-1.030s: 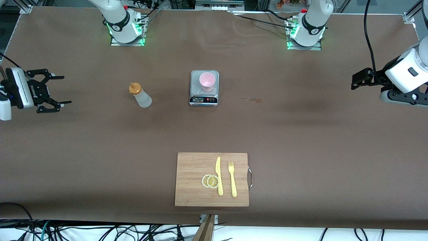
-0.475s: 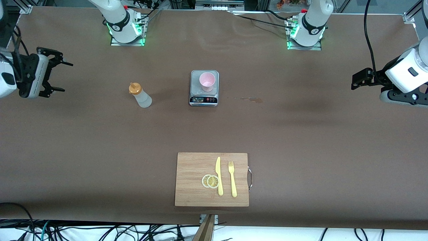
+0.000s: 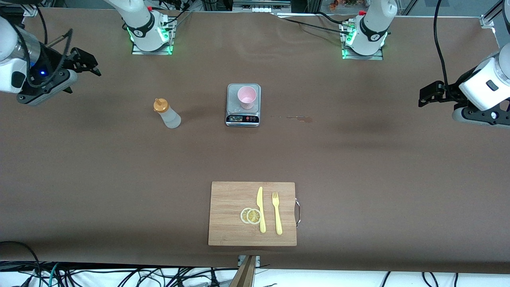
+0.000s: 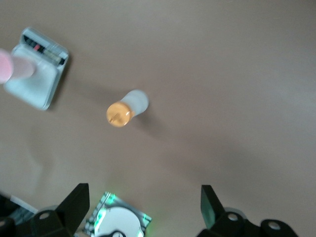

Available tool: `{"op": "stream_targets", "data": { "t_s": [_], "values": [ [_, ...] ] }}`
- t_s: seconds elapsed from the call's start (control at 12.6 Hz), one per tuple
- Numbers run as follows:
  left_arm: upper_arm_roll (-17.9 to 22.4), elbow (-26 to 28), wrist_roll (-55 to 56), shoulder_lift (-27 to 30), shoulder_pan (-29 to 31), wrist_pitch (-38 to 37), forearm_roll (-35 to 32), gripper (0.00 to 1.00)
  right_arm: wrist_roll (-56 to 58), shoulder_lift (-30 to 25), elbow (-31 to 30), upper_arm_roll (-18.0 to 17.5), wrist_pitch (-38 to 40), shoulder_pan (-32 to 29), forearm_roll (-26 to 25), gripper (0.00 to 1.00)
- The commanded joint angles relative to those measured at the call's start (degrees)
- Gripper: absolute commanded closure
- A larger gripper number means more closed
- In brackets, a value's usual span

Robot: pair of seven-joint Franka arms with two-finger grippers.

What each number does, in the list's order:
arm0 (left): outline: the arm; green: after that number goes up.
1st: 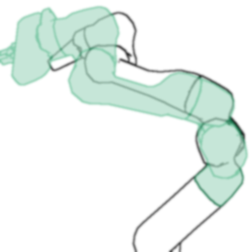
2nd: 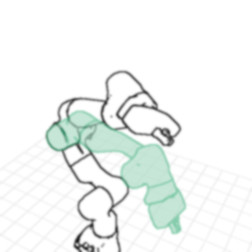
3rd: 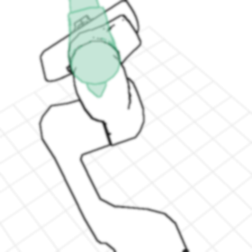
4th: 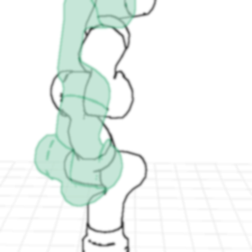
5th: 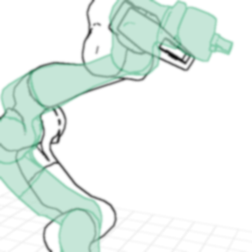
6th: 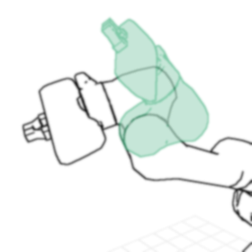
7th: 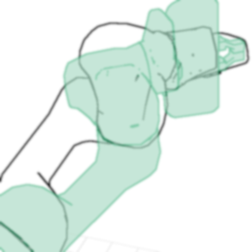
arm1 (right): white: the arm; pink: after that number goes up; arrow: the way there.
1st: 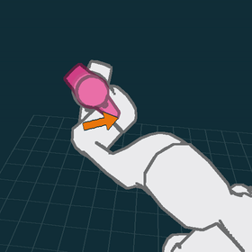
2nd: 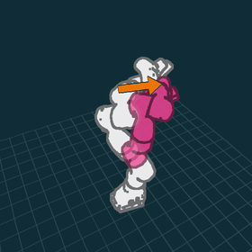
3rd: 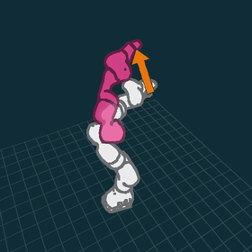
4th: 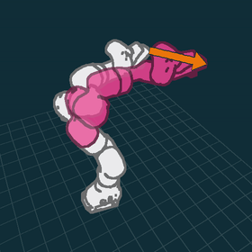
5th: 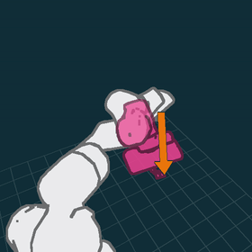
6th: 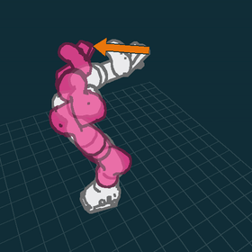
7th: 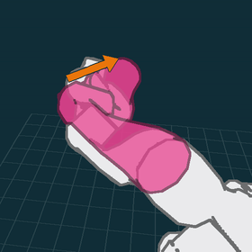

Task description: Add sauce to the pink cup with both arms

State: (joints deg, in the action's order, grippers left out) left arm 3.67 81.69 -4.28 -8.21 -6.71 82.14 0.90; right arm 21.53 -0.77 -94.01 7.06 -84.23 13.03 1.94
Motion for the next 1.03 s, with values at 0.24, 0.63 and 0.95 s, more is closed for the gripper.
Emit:
{"op": "stream_targets", "data": {
  "t_s": [0.24, 0.63, 0.95],
  "values": [
    [0.19, -2.15, -0.90, -0.93, -0.32, -1.19, -0.55, 0.00, -4.91, -1.69, -5.57, 3.04, -12.46, -0.28, -0.11, 0.00],
    [0.19, -2.15, -0.90, -0.93, -0.32, -1.19, -0.55, 0.00, -16.43, -2.49, -3.91, 2.69, -6.92, -0.28, -0.18, 0.00],
    [0.19, -2.15, -0.90, -0.94, -0.32, -1.19, -0.55, 0.00, -16.25, -1.43, -1.27, 2.34, -5.07, -0.20, -0.35, 0.00]
  ]
}}
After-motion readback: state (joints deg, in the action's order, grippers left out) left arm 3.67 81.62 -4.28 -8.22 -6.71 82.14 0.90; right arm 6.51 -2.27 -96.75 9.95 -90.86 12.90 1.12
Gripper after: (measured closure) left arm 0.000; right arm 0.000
